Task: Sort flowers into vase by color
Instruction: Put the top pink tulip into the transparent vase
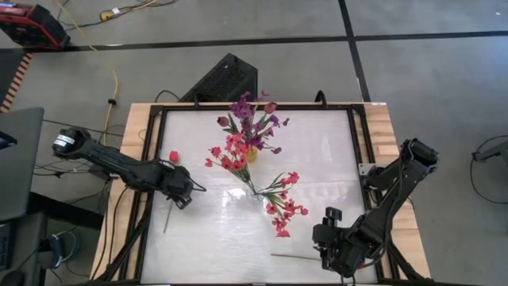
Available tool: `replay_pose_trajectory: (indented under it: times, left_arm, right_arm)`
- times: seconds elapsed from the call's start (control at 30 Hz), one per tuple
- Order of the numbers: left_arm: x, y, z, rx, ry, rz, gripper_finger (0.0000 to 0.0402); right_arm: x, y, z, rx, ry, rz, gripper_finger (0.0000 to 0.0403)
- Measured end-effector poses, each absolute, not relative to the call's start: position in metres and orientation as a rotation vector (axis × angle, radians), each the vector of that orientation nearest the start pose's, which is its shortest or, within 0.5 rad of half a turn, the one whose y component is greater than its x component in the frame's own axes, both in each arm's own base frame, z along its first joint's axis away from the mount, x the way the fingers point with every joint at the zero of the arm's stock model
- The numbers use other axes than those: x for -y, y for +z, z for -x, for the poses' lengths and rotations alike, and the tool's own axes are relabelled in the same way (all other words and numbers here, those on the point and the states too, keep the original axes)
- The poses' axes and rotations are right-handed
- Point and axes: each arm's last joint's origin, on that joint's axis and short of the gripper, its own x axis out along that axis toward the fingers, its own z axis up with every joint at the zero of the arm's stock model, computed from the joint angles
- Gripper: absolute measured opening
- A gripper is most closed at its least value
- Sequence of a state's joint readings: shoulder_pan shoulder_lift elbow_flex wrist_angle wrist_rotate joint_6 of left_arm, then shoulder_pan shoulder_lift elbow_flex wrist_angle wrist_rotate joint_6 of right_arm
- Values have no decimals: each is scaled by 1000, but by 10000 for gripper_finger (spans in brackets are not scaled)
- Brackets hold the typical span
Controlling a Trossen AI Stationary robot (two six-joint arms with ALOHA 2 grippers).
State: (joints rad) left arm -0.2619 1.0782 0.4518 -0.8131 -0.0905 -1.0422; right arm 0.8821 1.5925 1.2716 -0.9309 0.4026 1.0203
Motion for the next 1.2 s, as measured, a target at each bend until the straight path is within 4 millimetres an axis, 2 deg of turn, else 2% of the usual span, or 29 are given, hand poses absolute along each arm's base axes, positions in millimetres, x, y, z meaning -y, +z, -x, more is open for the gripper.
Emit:
replay_pose_trajectory:
  times: [0.13, 0.27, 0.43, 0.77, 0.9, 1.03, 1.1, 1.2]
  left_arm:
    - [38, 170, -152, -1245, 545, 628, 111]
    - [38, 176, -153, -1303, 586, 615, 111]
    - [38, 166, -150, -1425, 691, 583, 111]
    - [40, 140, -158, -1602, 759, 477, 111]
    - [38, 128, -159, -1627, 692, 494, 111]
    - [33, 127, -159, -1630, 659, 517, 107]
    - [31, 129, -158, -1629, 627, 521, 96]
    - [29, 132, -157, -1613, 571, 540, 58]
  right_arm:
    - [-229, 257, -204, -1057, -132, -161, 282]
    - [-225, 258, -207, -1039, -156, -150, 282]
    - [-224, 258, -209, -1035, -164, -152, 282]
    - [-225, 258, -208, -1035, -156, -143, 282]
    - [-225, 258, -208, -1035, -147, -126, 282]
    - [-226, 258, -207, -1034, -144, -125, 282]
    - [-227, 258, -206, -1025, -140, -123, 282]
    - [-231, 258, -203, -1016, -130, -123, 282]
